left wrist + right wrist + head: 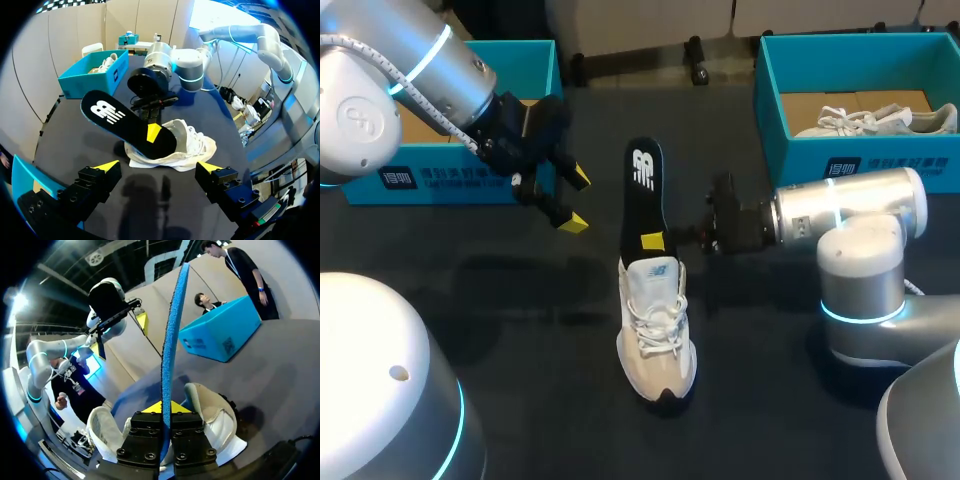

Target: Take the shoe out of the shoebox, open the shoe tongue, remove and reinsert the insole, then place the shoe into the shoebox

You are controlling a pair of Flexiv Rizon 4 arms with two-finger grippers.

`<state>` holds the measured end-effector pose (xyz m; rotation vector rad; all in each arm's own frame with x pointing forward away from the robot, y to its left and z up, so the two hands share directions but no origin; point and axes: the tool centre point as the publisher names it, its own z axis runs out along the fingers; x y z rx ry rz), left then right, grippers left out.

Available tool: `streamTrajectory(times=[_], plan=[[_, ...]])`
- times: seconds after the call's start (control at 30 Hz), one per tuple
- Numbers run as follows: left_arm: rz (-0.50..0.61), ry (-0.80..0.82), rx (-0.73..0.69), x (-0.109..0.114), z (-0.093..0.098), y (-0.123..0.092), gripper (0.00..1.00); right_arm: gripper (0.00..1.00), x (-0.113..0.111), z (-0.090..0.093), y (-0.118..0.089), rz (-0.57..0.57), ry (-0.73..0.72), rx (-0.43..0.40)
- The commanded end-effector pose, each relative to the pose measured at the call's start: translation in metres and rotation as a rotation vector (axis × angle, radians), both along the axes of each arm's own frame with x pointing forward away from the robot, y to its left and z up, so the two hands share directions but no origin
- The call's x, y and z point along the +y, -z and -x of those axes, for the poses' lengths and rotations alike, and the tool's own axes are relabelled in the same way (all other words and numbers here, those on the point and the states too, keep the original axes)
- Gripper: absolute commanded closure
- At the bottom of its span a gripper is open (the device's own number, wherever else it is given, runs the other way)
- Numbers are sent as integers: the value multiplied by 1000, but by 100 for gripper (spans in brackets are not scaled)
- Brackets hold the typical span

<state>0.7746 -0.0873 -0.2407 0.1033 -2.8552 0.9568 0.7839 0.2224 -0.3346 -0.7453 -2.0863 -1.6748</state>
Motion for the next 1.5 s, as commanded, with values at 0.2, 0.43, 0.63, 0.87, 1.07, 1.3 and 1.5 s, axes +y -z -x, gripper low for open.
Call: streamTrajectory(times=[0.2,0.43,0.63,0.87,1.07,1.3,1.5], plan=[[-2,0,0,0,0,0,0,100,3,13,15,10,-38,95],[-2,0,0,0,0,0,0,100,4,19,17,6,-18,98],[-2,0,0,0,0,0,0,71,6,10,5,25,-15,57],[-2,0,0,0,0,0,0,75,10,1,-9,48,-33,22],[-2,0,0,0,0,0,0,95,9,-5,-11,49,-63,24],[-2,0,0,0,0,0,0,100,10,-1,1,57,-107,97],[-2,0,0,0,0,0,0,100,11,16,10,62,-109,156]])
